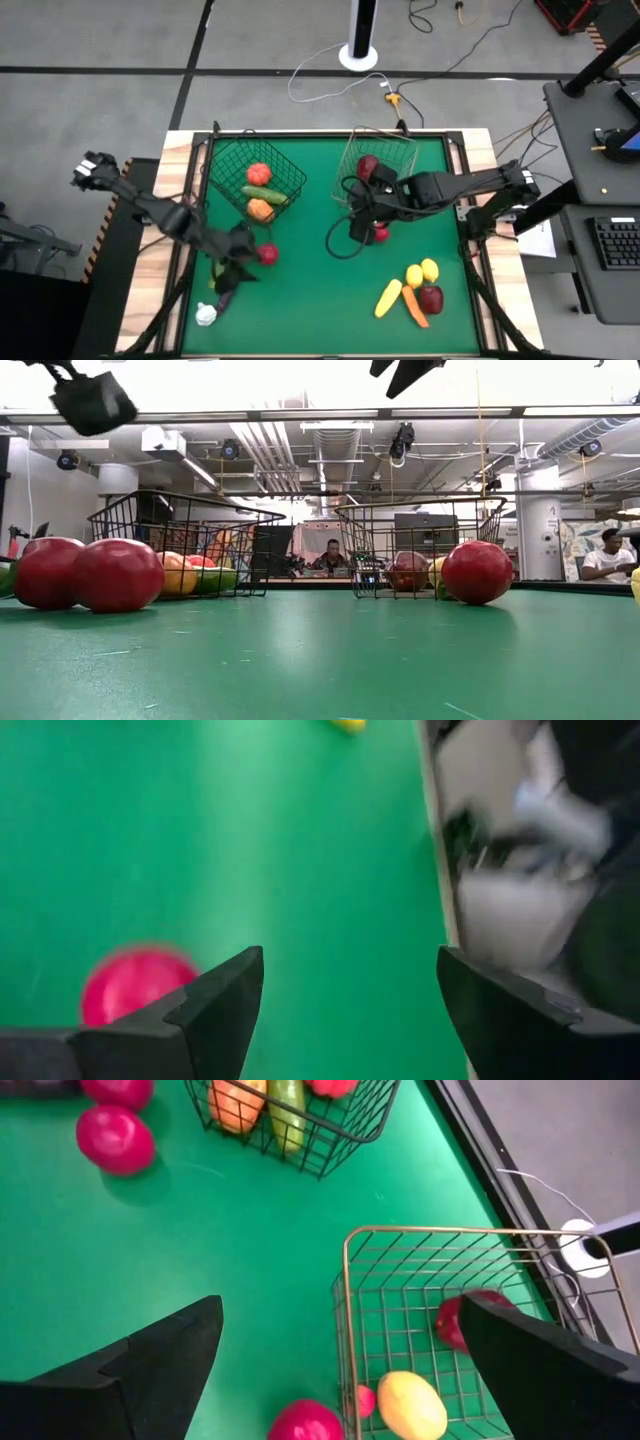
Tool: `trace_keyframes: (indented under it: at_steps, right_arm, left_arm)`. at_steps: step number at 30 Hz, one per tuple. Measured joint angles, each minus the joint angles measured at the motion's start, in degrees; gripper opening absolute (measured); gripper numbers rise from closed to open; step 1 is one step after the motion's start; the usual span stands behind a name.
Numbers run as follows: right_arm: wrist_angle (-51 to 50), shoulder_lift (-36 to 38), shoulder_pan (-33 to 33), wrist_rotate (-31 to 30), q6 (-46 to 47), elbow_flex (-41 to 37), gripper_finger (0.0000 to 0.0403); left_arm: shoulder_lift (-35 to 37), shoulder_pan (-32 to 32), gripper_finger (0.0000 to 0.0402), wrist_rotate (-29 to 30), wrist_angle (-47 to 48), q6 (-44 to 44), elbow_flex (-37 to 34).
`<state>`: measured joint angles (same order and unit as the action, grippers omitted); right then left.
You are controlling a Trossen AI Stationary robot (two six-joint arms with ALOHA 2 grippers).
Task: Sort produce into baskets
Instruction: Put the middle red tomato into the gold wire basket
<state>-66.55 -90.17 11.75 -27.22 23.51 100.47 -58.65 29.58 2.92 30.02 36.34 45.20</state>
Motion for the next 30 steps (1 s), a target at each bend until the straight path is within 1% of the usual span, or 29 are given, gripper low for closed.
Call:
trace_keyframes:
  at_steps: [3, 6, 9, 11, 16, 19, 24, 30]
  right_arm:
    - [0.0, 0.0, 0.0, 0.0, 0.1, 0.0, 0.0396]
    - [0.1, 0.0, 0.0, 0.0, 0.1, 0.0, 0.0396]
    - [0.4, 0.0, 0.0, 0.0, 0.1, 0.0, 0.0396]
    - [0.7, 0.0, 0.0, 0.1, 0.1, 0.0, 0.0396]
    - [1.1, 0.0, 0.0, 0.2, -0.1, 0.0, 0.0396]
    - [1.1, 0.0, 0.0, 0.1, -0.1, 0.0, 0.0396]
    - [1.1, 0.0, 0.0, 0.2, 0.0, 0.0, 0.0396]
    - [1.2, 0.0, 0.0, 0.2, 0.0, 0.0, 0.0396]
  left_arm:
    - [-4.6, 3.0, 0.0281, 0.0, 8.0, -0.8, 4.4]
    - [-9.2, 5.1, 0.0281, 0.0, 12.2, -5.1, 6.1]
    - [-13.2, 6.2, 0.0281, 0.1, 12.2, -8.8, 6.5]
    - [-15.7, 6.1, 0.0281, 1.7, 12.0, -9.5, 6.6]
    - [-20.7, 5.9, 0.0280, 10.5, 12.4, -11.0, 7.6]
    - [-23.2, 5.9, 0.0280, 13.8, 13.0, -12.6, 8.9]
    - [-26.5, 5.9, 0.0280, 14.7, 14.1, -14.3, 11.6]
    - [-28.3, 5.9, 0.0280, 14.6, 14.2, -14.3, 12.2]
